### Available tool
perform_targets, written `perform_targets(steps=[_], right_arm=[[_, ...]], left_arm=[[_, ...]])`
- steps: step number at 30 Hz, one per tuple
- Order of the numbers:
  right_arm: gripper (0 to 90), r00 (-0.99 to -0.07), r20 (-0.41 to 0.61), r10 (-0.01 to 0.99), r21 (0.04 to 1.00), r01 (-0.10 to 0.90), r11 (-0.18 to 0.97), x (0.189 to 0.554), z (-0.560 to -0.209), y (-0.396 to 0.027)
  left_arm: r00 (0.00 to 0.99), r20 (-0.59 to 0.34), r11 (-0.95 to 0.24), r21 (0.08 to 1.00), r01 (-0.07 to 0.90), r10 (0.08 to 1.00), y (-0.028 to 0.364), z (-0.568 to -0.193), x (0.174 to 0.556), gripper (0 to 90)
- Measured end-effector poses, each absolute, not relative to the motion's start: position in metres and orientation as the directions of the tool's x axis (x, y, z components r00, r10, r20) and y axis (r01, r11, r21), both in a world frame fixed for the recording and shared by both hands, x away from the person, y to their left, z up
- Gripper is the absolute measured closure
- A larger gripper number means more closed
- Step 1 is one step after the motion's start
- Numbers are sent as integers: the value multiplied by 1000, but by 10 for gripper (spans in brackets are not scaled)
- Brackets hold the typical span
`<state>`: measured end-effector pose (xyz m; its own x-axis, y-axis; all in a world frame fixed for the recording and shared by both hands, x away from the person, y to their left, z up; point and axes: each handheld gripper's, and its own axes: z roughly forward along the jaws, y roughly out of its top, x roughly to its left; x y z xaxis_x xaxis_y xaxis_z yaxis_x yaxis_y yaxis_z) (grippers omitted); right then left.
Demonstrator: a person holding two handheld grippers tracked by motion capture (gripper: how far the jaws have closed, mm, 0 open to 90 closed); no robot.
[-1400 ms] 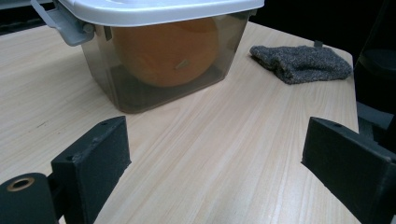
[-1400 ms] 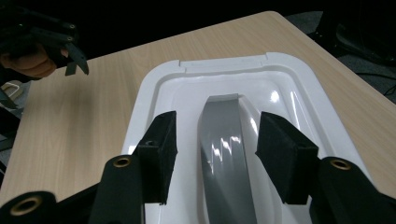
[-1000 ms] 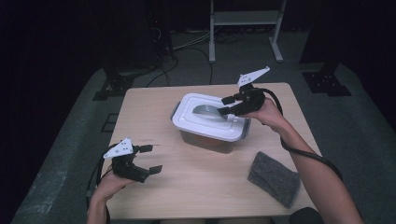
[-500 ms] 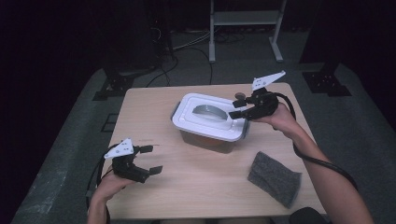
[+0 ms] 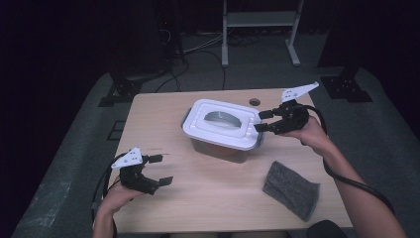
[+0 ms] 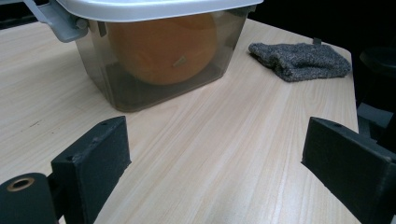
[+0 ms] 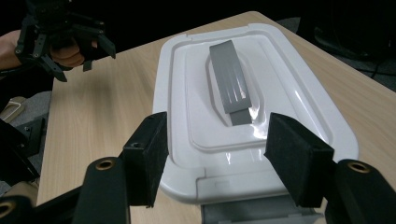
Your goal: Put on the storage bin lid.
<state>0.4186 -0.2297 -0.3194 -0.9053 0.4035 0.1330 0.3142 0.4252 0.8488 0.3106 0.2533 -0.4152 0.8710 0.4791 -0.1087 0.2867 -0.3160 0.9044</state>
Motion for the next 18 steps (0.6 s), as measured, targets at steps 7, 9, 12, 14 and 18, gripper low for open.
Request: perform_targets(steps=[7,9,12,14,18], right_arm=[[360,-898,138,419,849,325,417,411,-324,-242],[357,-895,140,423,849,328,415,409,-325,-245],[347,-892,145,427,847,335,413,406,-328,-249],[341,-889,147,433,845,341,413,404,-329,-252],[330,-885,151,440,845,347,407,401,-333,-257]], left_arm=[[871,-111,-316,904,288,479,253,-416,311,69],[871,-110,-320,902,289,478,253,-416,311,69],[872,-110,-321,901,290,478,253,-416,311,69],[871,-111,-320,902,290,478,253,-416,311,70],[870,-114,-317,902,293,479,253,-416,311,69]])
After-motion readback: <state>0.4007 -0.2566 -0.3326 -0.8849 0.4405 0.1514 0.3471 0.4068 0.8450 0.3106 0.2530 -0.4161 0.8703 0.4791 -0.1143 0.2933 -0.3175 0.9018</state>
